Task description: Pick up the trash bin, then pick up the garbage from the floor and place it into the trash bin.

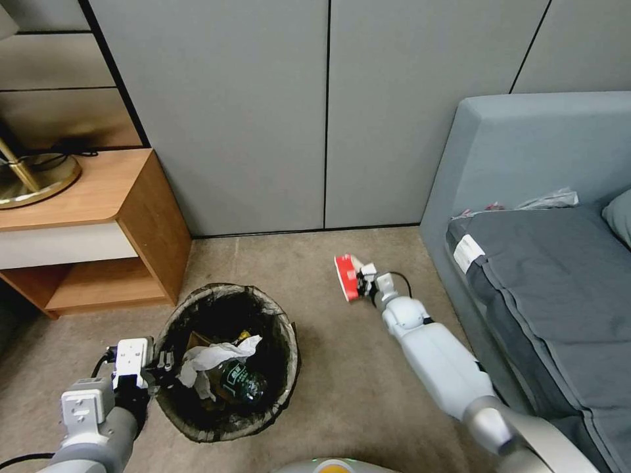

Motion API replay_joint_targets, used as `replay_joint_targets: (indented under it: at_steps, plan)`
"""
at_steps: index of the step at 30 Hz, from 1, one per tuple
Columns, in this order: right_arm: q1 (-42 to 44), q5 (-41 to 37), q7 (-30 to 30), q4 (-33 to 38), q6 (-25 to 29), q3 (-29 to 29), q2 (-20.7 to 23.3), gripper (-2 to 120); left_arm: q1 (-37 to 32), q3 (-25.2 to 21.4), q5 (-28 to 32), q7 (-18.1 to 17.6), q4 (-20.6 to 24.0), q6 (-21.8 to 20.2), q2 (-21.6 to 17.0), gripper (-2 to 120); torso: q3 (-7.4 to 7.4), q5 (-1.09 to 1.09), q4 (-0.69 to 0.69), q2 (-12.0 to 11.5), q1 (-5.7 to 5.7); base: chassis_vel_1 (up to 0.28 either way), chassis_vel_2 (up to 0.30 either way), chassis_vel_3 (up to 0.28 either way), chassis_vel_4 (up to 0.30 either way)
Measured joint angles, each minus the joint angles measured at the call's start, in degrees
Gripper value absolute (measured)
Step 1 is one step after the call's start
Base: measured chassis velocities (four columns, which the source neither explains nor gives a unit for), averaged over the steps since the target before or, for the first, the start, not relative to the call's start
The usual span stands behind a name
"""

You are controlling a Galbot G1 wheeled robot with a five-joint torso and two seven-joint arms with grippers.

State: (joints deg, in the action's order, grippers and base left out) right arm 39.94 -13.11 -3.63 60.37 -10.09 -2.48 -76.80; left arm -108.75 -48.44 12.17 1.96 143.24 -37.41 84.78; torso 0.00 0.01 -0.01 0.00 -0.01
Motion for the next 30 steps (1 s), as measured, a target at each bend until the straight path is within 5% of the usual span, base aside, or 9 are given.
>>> replay_joint_targets:
  at_steps: [11, 15, 18, 30]
  plan:
    - [6.04, -7.93, -0.31, 30.78, -7.8, 0.69, 9.45, 1, 0.28, 0.18, 0.25, -0.01, 0.0, -0.01, -0.09, 0, 0.0, -0.01, 0.0, 0.0, 0.0, 0.0, 0.0, 0.0, 0.0]
    - [6.56, -8.57, -0.31, 33.46, -8.41, 0.86, 10.22, 1, 0.33, 0.21, 0.25, -0.01, 0.0, -0.01, -0.09, 0, -0.01, -0.03, 0.0, 0.0, 0.0, 0.0, 0.0, 0.0, 0.0]
    - [8.98, -11.8, -0.29, 45.93, -11.62, 2.63, 13.73, 1, 0.42, 0.25, 0.34, -0.01, 0.0, -0.03, -0.12, 0, 0.0, -0.01, 0.02, 0.0, 0.0, 0.0, 0.0, 0.0, 0.0]
    - [9.09, -18.28, -0.3, 65.04, -16.63, 8.73, 18.57, 1, 0.59, 0.41, 0.41, -0.07, 0.0, -0.13, -0.03, 0, -0.01, -0.02, 0.01, 0.01, 0.0, 0.0, 0.0, 0.0, 0.0]
